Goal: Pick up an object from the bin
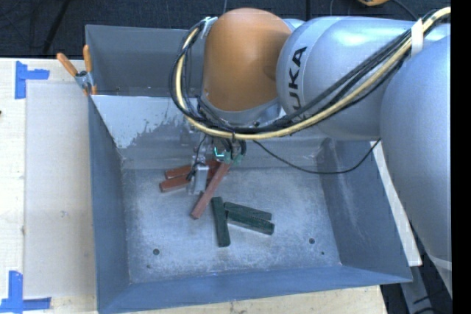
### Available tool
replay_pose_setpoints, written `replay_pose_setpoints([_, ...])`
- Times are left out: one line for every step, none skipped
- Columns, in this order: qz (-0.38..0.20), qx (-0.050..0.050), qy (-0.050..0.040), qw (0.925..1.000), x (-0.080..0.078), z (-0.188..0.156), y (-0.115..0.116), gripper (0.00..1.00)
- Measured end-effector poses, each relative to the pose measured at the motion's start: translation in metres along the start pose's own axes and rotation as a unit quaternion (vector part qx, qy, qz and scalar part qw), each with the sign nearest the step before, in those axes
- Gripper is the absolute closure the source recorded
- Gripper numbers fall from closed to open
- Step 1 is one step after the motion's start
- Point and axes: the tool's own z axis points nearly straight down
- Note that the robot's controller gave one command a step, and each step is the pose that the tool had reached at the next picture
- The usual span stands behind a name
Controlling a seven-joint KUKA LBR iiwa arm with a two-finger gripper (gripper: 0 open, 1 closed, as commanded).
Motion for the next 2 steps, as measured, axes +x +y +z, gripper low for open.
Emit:
replay_pose_setpoints([0.002,-0.001,-0.0036,1.0,-0.002,-0.005,-0.001,0.0])
replay_pose_setpoints([-0.04,-0.001,-0.006,0.9992,-0.007,0.08,-0.027,0.0])
